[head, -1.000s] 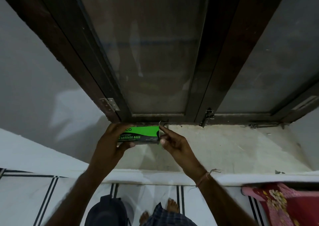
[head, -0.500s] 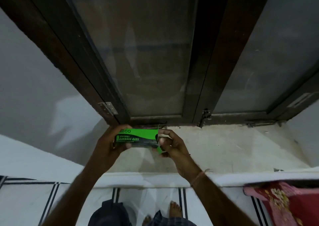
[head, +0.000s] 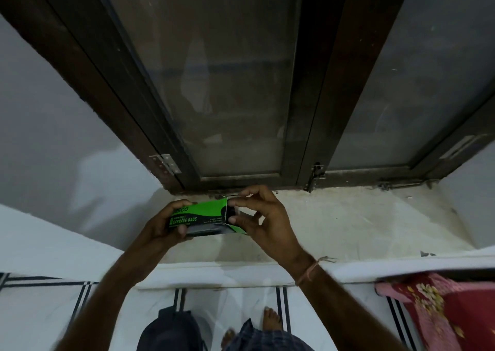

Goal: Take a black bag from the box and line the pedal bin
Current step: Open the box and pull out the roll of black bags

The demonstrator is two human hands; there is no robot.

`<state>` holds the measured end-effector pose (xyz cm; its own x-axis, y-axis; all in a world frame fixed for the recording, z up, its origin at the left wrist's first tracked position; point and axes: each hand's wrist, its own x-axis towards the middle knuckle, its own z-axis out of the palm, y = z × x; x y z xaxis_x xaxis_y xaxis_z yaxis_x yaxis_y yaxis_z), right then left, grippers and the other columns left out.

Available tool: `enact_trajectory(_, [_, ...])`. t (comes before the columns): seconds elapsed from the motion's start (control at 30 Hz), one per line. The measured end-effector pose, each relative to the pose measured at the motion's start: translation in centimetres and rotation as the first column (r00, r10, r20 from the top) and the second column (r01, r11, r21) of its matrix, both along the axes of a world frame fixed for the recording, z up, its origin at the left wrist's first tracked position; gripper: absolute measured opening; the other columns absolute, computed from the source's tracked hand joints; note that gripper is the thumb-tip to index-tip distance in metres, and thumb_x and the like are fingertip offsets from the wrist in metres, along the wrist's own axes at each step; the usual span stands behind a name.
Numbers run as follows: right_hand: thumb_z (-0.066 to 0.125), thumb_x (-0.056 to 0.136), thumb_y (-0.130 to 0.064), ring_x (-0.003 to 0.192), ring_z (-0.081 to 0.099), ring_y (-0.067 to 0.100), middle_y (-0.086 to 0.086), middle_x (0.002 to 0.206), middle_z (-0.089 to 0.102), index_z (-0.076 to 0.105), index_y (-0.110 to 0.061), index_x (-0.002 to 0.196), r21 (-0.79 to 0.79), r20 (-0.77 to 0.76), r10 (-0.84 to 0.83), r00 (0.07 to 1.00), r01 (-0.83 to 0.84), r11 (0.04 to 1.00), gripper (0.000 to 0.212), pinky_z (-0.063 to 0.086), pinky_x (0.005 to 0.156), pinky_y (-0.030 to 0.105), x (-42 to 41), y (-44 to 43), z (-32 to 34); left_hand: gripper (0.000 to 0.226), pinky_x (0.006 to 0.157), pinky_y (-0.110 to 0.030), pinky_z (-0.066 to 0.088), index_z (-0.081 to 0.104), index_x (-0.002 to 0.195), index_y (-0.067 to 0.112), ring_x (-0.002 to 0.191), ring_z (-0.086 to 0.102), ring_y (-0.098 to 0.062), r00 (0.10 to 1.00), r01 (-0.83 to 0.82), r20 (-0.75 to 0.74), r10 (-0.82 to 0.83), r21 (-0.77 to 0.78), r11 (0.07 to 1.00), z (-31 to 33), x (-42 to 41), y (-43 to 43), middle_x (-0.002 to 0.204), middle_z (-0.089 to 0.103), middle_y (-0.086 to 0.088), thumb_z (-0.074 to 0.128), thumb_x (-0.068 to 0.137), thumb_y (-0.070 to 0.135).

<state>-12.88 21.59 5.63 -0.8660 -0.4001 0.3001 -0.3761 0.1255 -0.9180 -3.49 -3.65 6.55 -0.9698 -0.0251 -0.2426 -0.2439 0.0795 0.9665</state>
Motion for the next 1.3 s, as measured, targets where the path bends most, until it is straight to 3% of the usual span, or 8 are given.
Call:
enact_trajectory(0.2, [0.076, 0.085, -0.038, 0.112, 0.058, 0.021, 0.001, 0.127, 0.061, 0.078, -0.025, 0.112, 0.306, -0.381, 0.077, 0.921, 0.047, 0.951, 0.029, 0.051, 0.085, 0.039, -0.3, 1.0, 1.9, 0.041, 0.097, -0.037, 0.058, 0.051, 0.142, 0.015, 0.126, 0.063, -0.029, 0.999, 0.027, 0.038, -0.029, 0.042, 0.999, 0.3, 0.1, -0.2, 0.136, 0.065, -0.010, 0.055, 0.101, 0.009])
enact_trajectory(0.37, [0.072, 0.086, -0.043, 0.136, 0.046, 0.025, -0.001, 0.154, 0.047, 0.077, -0.030, 0.109, 0.498, -0.454, 0.249, 0.856, 0.012, 0.867, 0.027, 0.042, 0.090, 0.040, -0.9, 1.3, 3.1, 0.063, 0.094, -0.033, 0.059, 0.052, 0.140, 0.015, 0.126, 0.064, -0.027, 0.996, 0.041, 0.074, -0.046, 0.066, 0.997, 0.8, 0.1, -0.5, 0.134, 0.067, -0.006, 0.076, 0.086, 0.036])
enact_trajectory(0.53, [0.071, 0.087, -0.037, 0.134, 0.049, 0.027, 0.003, 0.151, 0.053, 0.078, -0.019, 0.097, 0.485, -0.559, 0.253, 0.789, 0.064, 0.872, 0.022, 0.041, 0.094, 0.041, -0.8, 1.3, 3.1, 0.050, 0.093, -0.033, 0.060, 0.051, 0.140, 0.013, 0.123, 0.065, -0.025, 0.993, 0.100, 0.063, -0.103, 0.054, 0.994, 1.2, -0.2, -0.4, 0.131, 0.069, -0.004, 0.056, 0.090, 0.014])
enact_trajectory(0.67, [0.071, 0.087, -0.034, 0.133, 0.050, 0.025, 0.002, 0.147, 0.057, 0.078, -0.017, 0.091, 0.450, -0.617, 0.216, 0.757, 0.114, 0.885, 0.019, 0.039, 0.099, 0.044, -1.1, 1.2, 3.2, 0.075, 0.094, -0.036, 0.059, 0.051, 0.142, 0.013, 0.125, 0.064, -0.028, 0.993, 0.087, 0.080, -0.091, 0.056, 0.995, 1.4, -0.3, -0.4, 0.135, 0.067, -0.008, 0.080, 0.081, 0.046])
enact_trajectory(0.77, [0.071, 0.087, -0.033, 0.133, 0.051, 0.025, 0.002, 0.144, 0.060, 0.078, -0.016, 0.091, 0.417, -0.652, 0.189, 0.734, 0.140, 0.898, 0.018, 0.038, 0.103, 0.047, -1.0, 1.2, 2.9, 0.060, 0.095, -0.038, 0.059, 0.054, 0.140, 0.015, 0.126, 0.064, -0.030, 0.994, 0.082, 0.071, -0.087, 0.066, 0.994, 1.4, -0.3, -0.5, 0.136, 0.066, -0.009, 0.075, 0.087, 0.035])
enact_trajectory(0.9, [0.071, 0.086, -0.032, 0.133, 0.052, 0.024, 0.002, 0.141, 0.063, 0.078, -0.016, 0.091, 0.382, -0.688, 0.141, 0.712, 0.189, 0.905, 0.018, 0.036, 0.107, 0.052, -0.8, 1.1, 2.4, 0.093, 0.095, -0.037, 0.059, 0.054, 0.140, 0.013, 0.123, 0.066, -0.028, 0.994, 0.079, 0.073, -0.082, 0.037, 0.996, 2.1, -0.4, -0.4, 0.133, 0.068, -0.010, 0.086, 0.067, 0.061])
enact_trajectory(1.1, [0.072, 0.087, -0.031, 0.128, 0.054, 0.024, 0.001, 0.134, 0.066, 0.080, -0.021, 0.094, 0.346, -0.660, 0.062, 0.749, 0.229, 0.910, 0.014, 0.039, 0.101, 0.050, -1.0, 1.8, 1.2, 0.086, 0.091, -0.035, 0.061, 0.057, 0.138, 0.017, 0.121, 0.066, -0.026, 0.999, 0.021, 0.035, -0.021, -0.005, 1.000, 2.6, -0.2, -0.5, 0.131, 0.069, -0.006, 0.085, 0.069, 0.060])
enact_trajectory(1.3, [0.073, 0.088, -0.031, 0.085, 0.055, 0.007, -0.017, 0.089, 0.058, 0.080, -0.019, 0.101, 0.167, -0.173, -0.058, 0.983, 0.088, 0.982, 0.019, 0.049, 0.072, 0.030, 0.5, 0.9, -0.4, 0.044, 0.092, -0.031, 0.060, 0.062, 0.133, 0.020, 0.119, 0.067, -0.023, 1.000, 0.023, 0.002, -0.023, -0.012, 1.000, 2.4, -0.4, -0.4, 0.127, 0.071, -0.006, 0.061, 0.089, 0.016])
